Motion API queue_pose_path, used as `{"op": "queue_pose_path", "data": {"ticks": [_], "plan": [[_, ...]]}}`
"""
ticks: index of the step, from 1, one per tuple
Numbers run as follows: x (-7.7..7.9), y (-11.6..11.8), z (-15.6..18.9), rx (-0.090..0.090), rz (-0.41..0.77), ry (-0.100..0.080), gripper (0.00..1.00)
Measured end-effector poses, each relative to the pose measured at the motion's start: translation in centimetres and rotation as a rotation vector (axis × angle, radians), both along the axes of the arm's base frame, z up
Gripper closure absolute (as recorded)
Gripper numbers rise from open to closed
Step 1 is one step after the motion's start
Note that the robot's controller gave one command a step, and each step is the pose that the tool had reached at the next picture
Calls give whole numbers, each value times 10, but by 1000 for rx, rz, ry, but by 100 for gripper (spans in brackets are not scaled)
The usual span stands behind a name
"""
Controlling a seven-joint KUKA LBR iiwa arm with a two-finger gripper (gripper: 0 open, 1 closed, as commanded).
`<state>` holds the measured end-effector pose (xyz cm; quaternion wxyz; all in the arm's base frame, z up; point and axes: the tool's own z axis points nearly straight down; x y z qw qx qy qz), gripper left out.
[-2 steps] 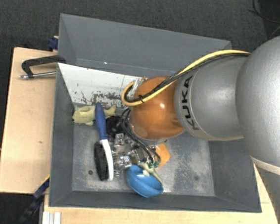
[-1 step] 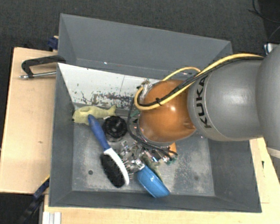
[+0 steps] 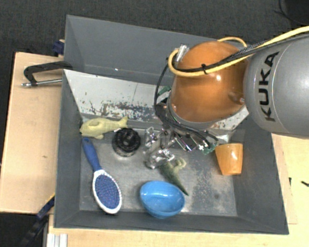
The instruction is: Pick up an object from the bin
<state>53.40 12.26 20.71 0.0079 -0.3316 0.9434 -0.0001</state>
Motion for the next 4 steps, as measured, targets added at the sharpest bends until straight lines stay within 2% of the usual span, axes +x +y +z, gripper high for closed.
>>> {"op": "queue_pose_path", "data": {"ticks": [1,2,3,4], "plan": [[-22,25,-88,-4,102,21,100],[-19,24,-84,-3,98,14,0],[6,-20,-137,-1,90,11,0],[8,-17,-131,0,94,3,100]]}}
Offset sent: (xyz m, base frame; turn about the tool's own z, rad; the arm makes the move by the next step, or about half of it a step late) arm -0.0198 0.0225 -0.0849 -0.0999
